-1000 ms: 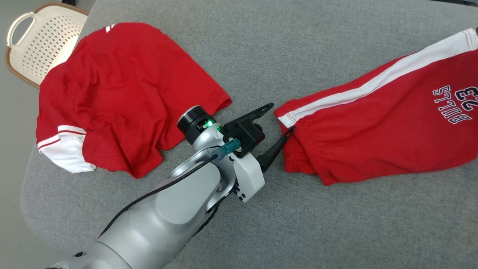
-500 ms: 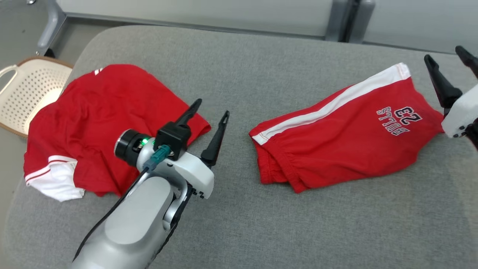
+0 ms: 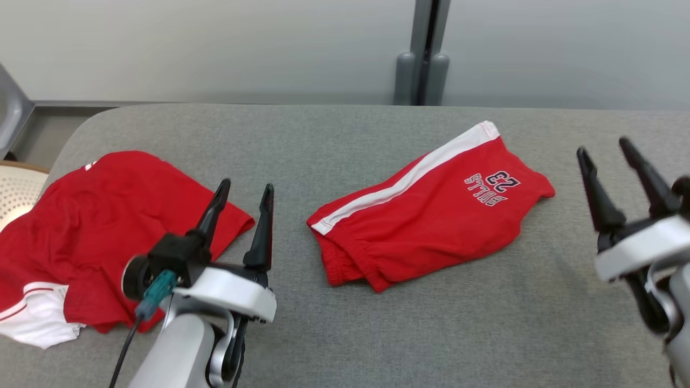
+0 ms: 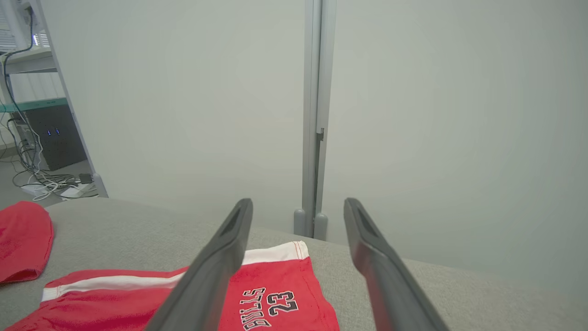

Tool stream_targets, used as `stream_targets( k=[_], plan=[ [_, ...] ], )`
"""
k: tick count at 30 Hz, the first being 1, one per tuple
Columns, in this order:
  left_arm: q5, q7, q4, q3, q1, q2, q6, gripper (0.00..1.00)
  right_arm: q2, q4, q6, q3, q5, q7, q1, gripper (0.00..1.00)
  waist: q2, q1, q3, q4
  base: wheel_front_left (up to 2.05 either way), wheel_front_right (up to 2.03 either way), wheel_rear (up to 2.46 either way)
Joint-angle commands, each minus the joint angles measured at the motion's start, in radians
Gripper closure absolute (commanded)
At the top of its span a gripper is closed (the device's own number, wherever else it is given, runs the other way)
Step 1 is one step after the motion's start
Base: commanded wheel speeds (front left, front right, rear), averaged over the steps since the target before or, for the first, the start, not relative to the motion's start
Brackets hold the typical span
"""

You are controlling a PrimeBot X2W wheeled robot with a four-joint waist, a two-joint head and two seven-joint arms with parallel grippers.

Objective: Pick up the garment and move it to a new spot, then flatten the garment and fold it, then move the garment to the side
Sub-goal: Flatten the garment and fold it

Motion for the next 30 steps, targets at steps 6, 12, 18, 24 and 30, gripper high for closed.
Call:
stream_targets(
  k=[6, 12, 18, 24, 30],
  plan=[
    [0.066, -0.003, -0.072, 0.121, 0.155, -0.054, -0.046, 0.0, 0.136, -0.118, 0.0, -0.185, -0.142, -0.001, 0.238, 0.0, 0.0, 0.0, -0.034, -0.038, 0.0, 0.0, 0.0],
    [0.104, -0.003, -0.079, 0.186, 0.231, -0.074, -0.09, 0.0, 0.241, -0.154, 0.0, -0.294, -0.208, -0.001, 0.377, 0.0, 0.0, 0.0, -0.039, -0.028, 0.0, 0.0, 0.0],
    [0.095, -0.003, -0.072, 0.173, 0.234, -0.076, -0.094, 0.0, 0.274, -0.145, 0.0, -0.315, -0.231, -0.001, 0.401, 0.0, 0.0, 0.0, -0.032, -0.013, 0.0, 0.0, 0.0],
    [0.096, -0.003, -0.075, 0.136, 0.2, -0.076, -0.07, 0.0, 0.282, -0.083, 0.0, -0.328, -0.163, -0.001, 0.356, 0.0, 0.0, 0.0, -0.002, 0.025, 0.0, 0.0, 0.0],
    [0.059, -0.003, -0.08, 0.07, 0.188, -0.076, -0.041, 0.0, 0.299, 0.007, 0.0, -0.363, 0.038, 0.129, 0.289, 0.0, 0.0, 0.0, 0.032, 0.083, 0.0, 0.0, 0.0]
  ],
)
